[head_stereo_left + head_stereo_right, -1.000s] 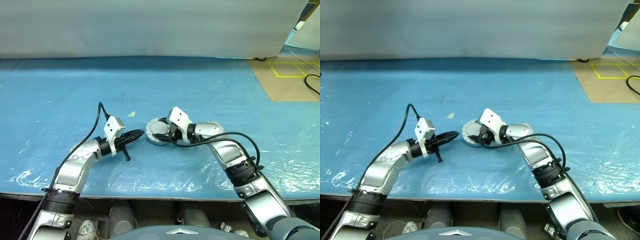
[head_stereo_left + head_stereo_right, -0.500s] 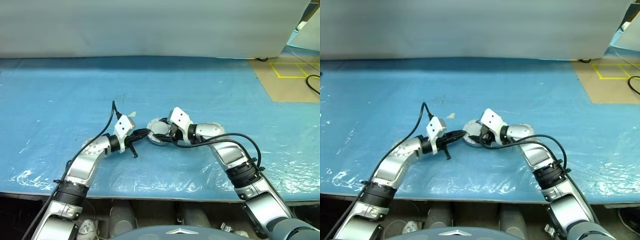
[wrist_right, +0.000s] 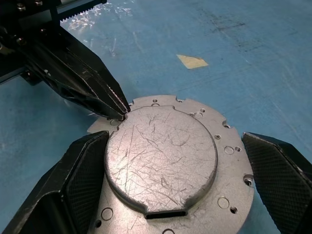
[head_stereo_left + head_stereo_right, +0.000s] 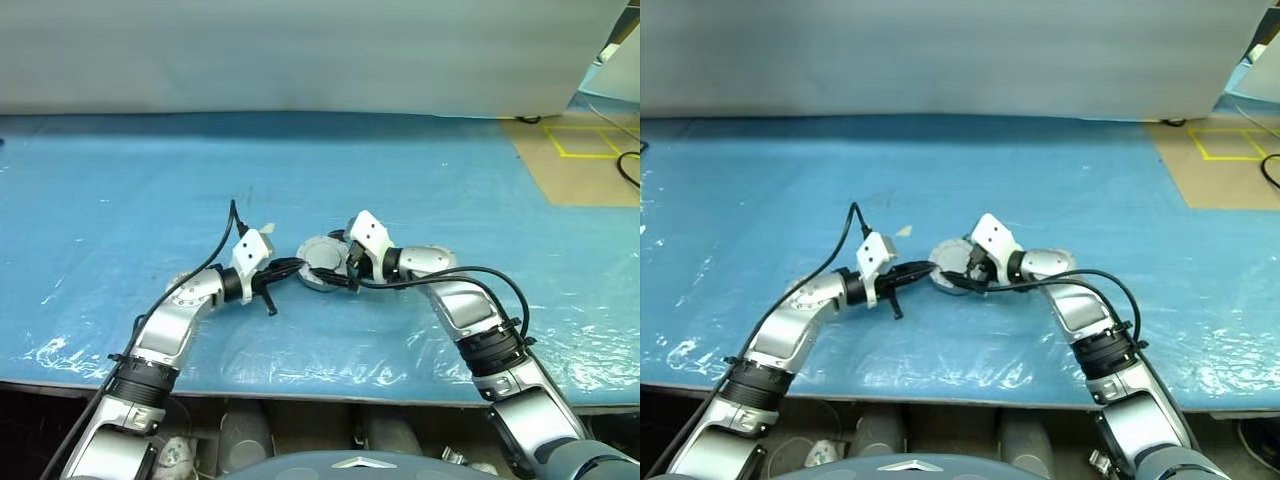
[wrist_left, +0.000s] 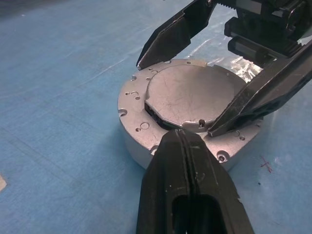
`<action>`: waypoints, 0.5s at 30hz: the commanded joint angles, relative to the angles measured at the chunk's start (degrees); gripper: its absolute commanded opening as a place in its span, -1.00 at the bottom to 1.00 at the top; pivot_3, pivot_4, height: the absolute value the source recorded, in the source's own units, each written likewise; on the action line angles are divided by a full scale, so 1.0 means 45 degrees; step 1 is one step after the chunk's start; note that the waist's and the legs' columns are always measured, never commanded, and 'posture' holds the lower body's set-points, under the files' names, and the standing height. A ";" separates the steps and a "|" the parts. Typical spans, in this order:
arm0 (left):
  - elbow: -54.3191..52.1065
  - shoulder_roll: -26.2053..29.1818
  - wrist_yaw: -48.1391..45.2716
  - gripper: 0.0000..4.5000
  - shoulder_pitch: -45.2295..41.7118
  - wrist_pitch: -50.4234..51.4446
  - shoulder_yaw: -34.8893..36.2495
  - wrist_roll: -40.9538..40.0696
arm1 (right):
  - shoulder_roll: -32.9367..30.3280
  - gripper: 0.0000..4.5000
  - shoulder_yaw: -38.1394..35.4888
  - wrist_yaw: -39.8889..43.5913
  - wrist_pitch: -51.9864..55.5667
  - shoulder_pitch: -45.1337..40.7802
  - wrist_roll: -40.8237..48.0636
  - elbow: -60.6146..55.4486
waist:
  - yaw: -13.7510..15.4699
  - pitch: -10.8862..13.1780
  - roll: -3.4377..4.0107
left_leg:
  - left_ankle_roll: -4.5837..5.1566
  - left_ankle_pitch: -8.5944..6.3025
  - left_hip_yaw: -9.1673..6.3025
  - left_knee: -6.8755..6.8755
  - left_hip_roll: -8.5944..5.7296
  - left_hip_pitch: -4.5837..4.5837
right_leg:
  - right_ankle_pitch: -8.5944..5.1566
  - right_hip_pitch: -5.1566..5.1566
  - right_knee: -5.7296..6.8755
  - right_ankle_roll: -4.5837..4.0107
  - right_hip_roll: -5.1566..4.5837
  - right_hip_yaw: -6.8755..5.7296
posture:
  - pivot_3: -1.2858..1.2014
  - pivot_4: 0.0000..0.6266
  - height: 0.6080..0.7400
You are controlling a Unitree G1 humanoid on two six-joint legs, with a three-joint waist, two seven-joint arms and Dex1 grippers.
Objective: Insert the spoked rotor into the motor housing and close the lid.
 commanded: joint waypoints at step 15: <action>0.0294 0.0042 -0.0080 -1.00 0.0122 0.0233 -0.0141 0.0090 | -0.0136 0.99 -0.1558 0.0358 -0.0525 0.0029 0.1531 -0.0277 | -0.0010 0.0000 0.0000 | 0.0000 0.0001 0.0001 -0.0003 0.0002 -0.0054 | 0.0001 -0.0067 0.0010 0.0000 0.0004 -0.0002 | 0.03 -0.52 1.00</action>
